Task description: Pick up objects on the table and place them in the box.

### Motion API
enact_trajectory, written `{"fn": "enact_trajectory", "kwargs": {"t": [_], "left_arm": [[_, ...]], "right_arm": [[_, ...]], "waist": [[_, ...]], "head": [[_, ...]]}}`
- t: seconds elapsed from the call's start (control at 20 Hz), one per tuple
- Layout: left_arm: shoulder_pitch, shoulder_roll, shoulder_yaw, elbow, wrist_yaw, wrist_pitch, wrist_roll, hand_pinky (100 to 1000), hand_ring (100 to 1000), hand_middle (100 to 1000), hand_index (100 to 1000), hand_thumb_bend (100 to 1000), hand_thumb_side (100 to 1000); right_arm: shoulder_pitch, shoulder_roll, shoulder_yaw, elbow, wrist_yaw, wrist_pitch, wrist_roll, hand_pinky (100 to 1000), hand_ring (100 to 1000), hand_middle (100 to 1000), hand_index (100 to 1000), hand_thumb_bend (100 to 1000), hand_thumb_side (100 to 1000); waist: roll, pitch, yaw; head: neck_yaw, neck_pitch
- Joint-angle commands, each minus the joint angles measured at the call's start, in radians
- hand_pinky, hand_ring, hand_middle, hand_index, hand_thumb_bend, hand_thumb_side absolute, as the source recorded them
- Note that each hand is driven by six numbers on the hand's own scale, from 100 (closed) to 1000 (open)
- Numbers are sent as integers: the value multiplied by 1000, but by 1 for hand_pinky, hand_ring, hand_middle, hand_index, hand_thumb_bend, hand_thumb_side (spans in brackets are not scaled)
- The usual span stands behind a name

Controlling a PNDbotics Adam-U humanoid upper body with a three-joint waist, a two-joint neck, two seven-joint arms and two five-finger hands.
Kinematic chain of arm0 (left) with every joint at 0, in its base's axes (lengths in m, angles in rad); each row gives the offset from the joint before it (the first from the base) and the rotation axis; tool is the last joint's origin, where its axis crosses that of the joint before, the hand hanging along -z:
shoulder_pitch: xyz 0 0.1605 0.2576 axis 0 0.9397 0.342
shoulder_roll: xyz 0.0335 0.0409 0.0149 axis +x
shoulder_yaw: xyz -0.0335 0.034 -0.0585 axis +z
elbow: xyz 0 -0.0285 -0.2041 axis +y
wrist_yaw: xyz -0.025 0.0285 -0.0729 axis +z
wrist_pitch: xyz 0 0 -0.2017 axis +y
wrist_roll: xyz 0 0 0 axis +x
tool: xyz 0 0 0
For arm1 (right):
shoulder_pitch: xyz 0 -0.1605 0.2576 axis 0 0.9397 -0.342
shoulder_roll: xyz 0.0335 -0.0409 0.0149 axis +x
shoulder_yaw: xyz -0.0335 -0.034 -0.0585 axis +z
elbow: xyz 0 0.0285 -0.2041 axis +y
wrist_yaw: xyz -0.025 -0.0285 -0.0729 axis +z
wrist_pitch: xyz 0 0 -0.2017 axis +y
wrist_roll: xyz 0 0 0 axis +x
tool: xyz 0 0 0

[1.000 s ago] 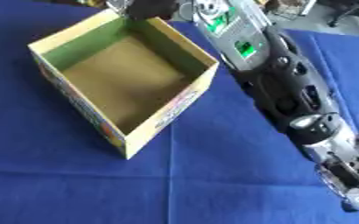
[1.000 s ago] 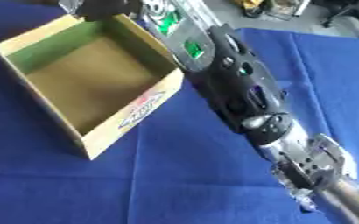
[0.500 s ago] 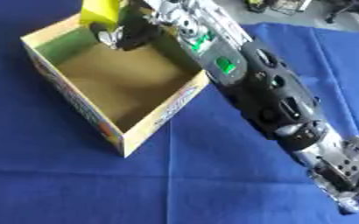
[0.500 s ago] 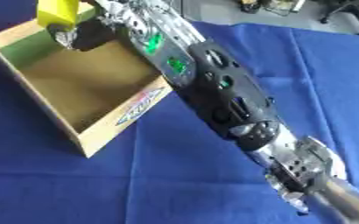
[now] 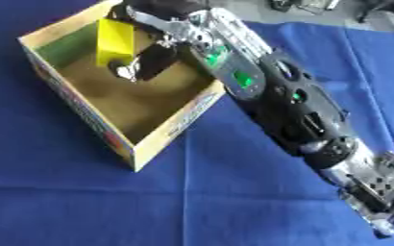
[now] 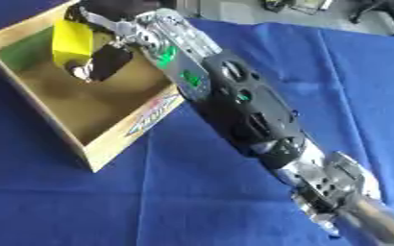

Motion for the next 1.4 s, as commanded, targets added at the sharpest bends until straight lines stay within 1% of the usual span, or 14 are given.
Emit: {"fn": "enact_trajectory", "kwargs": {"t": [0.05,0.1,0.15,0.2,0.25,0.45,0.5,0.6,0.65,0.75,0.9,1.0,1.3,1.4], "left_arm": [[-5,6,3,-13,-5,0,3,295,434,487,621,100,891],[-5,6,3,-13,-5,0,3,295,434,487,621,100,891],[-6,6,2,-13,-4,0,2,295,434,487,621,100,890],[-7,5,2,-13,-4,0,2,295,434,487,621,100,890],[-8,4,2,-13,-4,1,2,295,433,487,621,100,889],[-9,4,3,-13,-4,2,3,295,433,486,620,100,887],[-10,4,3,-13,-4,2,4,295,433,486,620,100,887],[-10,4,3,-13,-4,2,4,295,433,486,620,100,888],[-10,4,3,-13,-4,3,4,295,433,486,620,100,888],[-10,4,3,-13,-4,3,4,296,433,486,620,100,887],[-9,4,4,-13,-5,5,5,296,432,486,620,100,887],[-8,5,5,-13,-6,5,6,296,432,485,620,100,886],[-7,8,10,-13,-10,6,13,296,431,485,619,100,885],[-4,8,14,-13,-13,6,17,295,431,485,619,100,884]], "right_arm": [[-17,-12,-8,-27,-10,0,18,560,760,435,511,100,412],[-17,-12,-8,-29,-11,1,20,562,762,437,514,100,412],[-14,-9,0,-35,-16,-4,26,723,881,655,760,100,461],[-11,-10,8,-41,-24,-14,37,744,895,690,791,100,491],[-9,-11,10,-44,-28,-26,49,776,914,734,836,129,527],[-7,-15,-3,-50,-15,-52,96,833,955,823,936,431,617],[-6,-16,-5,-52,-11,-56,102,839,960,832,948,468,620],[-5,-19,-9,-55,4,-60,110,861,979,873,977,579,625],[-4,-21,-11,-55,15,-61,112,869,985,891,987,614,626],[-1,-23,-13,-54,40,-63,115,886,998,914,997,650,614],[5,-24,-21,-60,60,-64,106,881,995,903,986,629,626],[9,-26,-39,-84,49,-59,85,871,993,887,971,583,651],[31,-69,-106,-218,-29,-26,3,846,986,855,952,574,698],[33,-83,-150,-269,-59,-11,-27,837,984,846,946,562,705]], "waist": [[9,-23,-1],[9,-23,-1],[8,-22,0],[8,-22,0],[8,-22,-1],[7,-23,-2],[7,-24,-3],[6,-25,-4],[6,-26,-5],[6,-27,-6],[6,-29,-12],[6,-30,-19],[9,-34,-38],[14,-36,-47]], "head": [[-1,-6],[-1,-6],[11,-7],[18,-8],[21,-8],[21,-7],[21,-7],[20,-6],[19,-7],[18,-8],[18,-7],[21,-6],[51,0],[69,2]]}}
